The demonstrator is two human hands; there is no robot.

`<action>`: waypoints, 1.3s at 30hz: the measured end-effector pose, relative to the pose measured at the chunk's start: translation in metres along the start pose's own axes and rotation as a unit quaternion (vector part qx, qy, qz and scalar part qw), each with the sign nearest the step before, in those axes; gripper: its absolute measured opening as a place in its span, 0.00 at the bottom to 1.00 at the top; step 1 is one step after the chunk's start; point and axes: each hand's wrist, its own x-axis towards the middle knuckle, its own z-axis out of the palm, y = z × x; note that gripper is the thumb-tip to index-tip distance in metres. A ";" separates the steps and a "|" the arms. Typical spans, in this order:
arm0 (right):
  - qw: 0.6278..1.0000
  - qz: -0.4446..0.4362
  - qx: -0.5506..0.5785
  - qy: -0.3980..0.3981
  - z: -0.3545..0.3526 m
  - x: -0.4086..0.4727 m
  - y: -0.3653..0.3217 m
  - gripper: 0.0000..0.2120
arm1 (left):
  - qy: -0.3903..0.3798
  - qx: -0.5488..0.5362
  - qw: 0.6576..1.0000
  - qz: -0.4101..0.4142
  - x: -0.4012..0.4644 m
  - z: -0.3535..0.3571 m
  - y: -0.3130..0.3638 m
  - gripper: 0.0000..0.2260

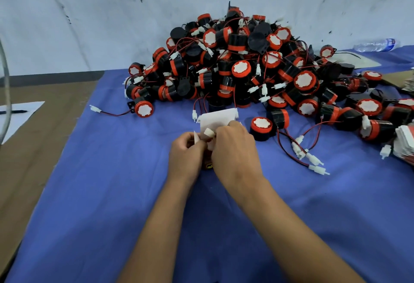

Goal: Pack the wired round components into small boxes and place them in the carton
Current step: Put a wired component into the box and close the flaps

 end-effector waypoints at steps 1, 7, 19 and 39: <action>1.000 0.008 -0.004 -0.006 0.000 0.000 0.001 0.18 | -0.008 -0.003 1.000 -0.002 -0.001 0.000 0.001 0.10; 0.999 0.030 -0.006 0.008 0.004 0.005 0.003 0.09 | -0.035 -0.034 0.999 0.007 -0.006 0.002 0.006 0.04; 0.991 -0.092 -0.086 -0.036 0.004 0.005 0.005 0.11 | 0.013 -0.006 1.000 -0.001 -0.001 0.006 0.003 0.10; 0.990 0.019 0.139 0.015 0.012 0.029 0.008 0.12 | -0.024 0.061 0.997 0.031 -0.001 0.007 0.001 0.07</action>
